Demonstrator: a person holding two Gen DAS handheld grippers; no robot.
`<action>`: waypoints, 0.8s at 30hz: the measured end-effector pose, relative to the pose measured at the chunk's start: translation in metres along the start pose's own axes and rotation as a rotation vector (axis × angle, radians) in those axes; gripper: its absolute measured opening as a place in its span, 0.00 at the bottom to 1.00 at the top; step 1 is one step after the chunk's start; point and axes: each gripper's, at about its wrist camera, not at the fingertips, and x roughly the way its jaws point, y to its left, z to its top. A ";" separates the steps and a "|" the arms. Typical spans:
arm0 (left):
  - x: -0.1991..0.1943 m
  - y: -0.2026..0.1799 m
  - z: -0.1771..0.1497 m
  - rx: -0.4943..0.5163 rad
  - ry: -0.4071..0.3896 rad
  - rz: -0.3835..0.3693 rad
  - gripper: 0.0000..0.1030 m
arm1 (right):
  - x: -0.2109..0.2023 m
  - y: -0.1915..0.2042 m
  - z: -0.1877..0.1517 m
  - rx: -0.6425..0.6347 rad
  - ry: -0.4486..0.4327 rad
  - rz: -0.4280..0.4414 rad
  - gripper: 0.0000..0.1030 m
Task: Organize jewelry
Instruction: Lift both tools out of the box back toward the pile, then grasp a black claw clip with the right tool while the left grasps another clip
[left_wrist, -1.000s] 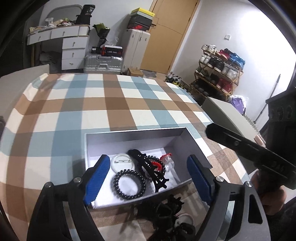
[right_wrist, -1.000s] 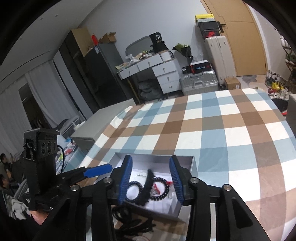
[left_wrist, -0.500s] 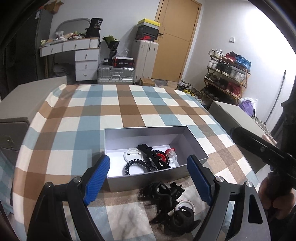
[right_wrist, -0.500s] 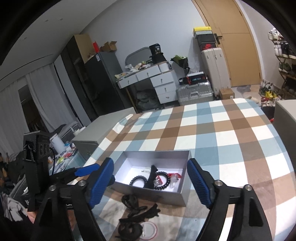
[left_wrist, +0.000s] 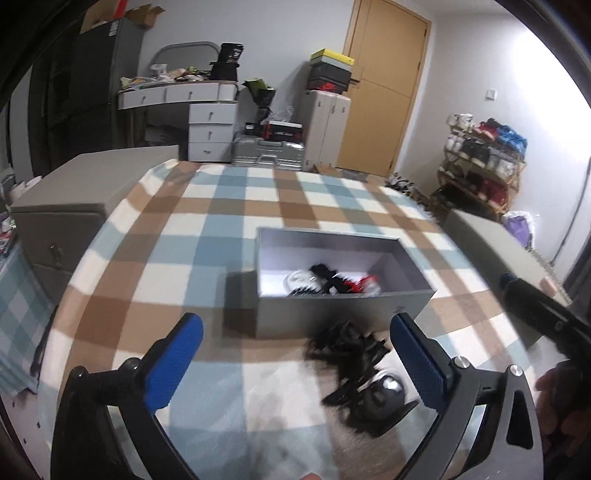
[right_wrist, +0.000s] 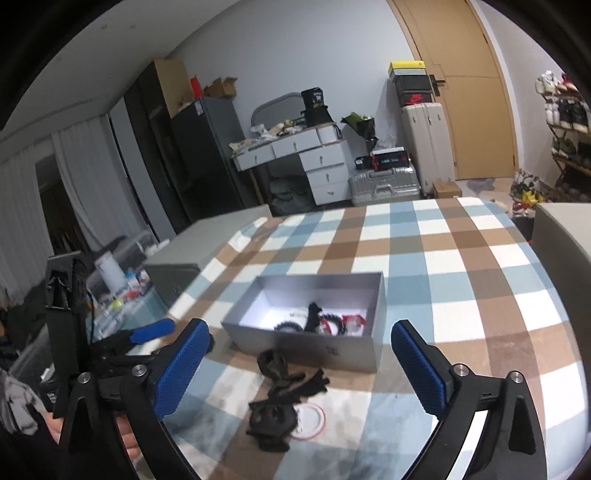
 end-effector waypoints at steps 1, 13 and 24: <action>0.000 0.002 -0.003 -0.002 0.002 0.008 0.96 | -0.001 0.001 -0.003 -0.002 0.003 0.002 0.97; -0.008 0.021 -0.044 -0.013 0.031 0.118 0.97 | 0.014 0.005 -0.045 0.015 0.139 -0.004 0.98; -0.005 0.025 -0.063 -0.005 0.084 0.112 0.97 | 0.030 0.004 -0.078 0.045 0.233 0.023 0.98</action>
